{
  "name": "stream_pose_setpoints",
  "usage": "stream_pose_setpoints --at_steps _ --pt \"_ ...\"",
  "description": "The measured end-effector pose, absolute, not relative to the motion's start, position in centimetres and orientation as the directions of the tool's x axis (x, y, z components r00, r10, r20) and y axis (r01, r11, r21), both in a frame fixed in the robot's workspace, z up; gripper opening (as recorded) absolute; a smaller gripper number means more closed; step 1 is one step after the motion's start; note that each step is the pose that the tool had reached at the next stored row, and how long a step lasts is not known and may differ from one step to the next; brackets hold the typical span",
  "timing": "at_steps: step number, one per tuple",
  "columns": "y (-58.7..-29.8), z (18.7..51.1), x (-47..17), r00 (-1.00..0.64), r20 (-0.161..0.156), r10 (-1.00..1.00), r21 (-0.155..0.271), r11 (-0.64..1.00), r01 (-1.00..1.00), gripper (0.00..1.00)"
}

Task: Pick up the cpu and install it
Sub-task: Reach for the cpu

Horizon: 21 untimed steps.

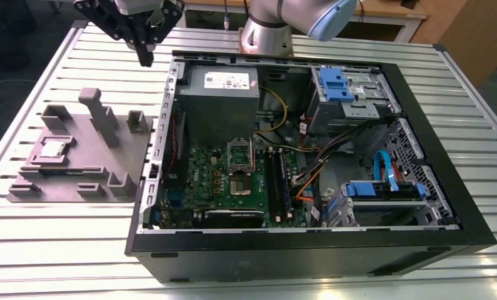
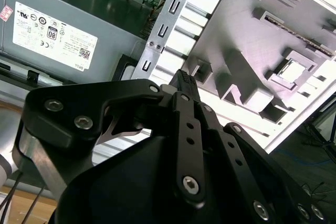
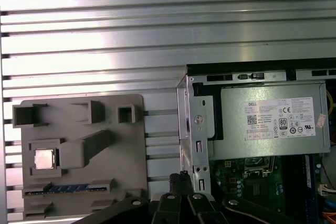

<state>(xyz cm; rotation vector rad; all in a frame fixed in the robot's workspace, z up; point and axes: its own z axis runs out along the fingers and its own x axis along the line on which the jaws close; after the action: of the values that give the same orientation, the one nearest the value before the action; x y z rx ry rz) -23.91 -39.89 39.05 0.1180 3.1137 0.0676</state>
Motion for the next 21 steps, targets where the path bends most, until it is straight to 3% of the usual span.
stream_pose_setpoints --at_steps 21 --pt "-39.89 39.04 -24.38 -0.997 -0.023 0.076 0.044 0.996 0.075 0.10"
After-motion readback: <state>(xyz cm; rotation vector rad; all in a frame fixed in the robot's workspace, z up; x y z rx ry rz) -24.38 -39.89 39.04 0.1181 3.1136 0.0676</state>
